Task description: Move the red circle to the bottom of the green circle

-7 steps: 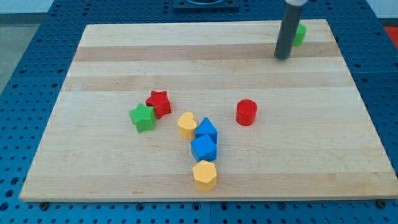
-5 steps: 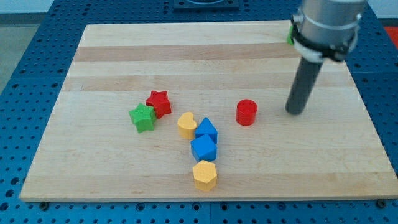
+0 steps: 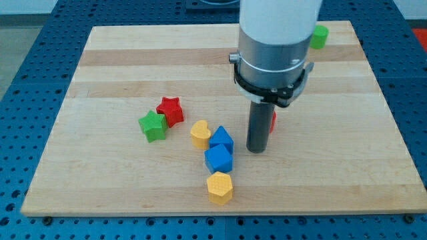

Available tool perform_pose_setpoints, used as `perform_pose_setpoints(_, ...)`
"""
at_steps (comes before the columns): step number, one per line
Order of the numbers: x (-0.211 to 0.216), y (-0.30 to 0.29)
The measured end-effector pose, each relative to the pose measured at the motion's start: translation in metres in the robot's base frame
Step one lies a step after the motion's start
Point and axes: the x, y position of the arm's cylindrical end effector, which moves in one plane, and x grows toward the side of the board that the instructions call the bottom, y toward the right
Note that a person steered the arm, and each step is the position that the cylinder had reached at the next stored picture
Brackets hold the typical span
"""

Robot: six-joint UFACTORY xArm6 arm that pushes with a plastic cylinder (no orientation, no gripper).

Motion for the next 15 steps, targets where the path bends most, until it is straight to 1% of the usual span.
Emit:
perform_pose_setpoints(1,-0.005,0.002)
perform_pose_setpoints(2,-0.033,0.034)
perform_pose_setpoints(4,-0.113,0.117)
perform_pose_setpoints(5,-0.116,0.124)
perform_pose_setpoints(6,-0.031,0.101)
perform_pose_setpoints(7,0.004,0.063)
perform_pose_setpoints(8,0.004,0.021)
perform_pose_setpoints(9,-0.007,0.015)
perform_pose_setpoints(10,-0.051,0.015)
perform_pose_setpoints(11,-0.071,0.027)
perform_pose_setpoints(12,-0.08,0.05)
perform_pose_setpoints(13,-0.114,0.06)
perform_pose_setpoints(14,-0.114,0.06)
perform_pose_setpoints(15,-0.132,0.066)
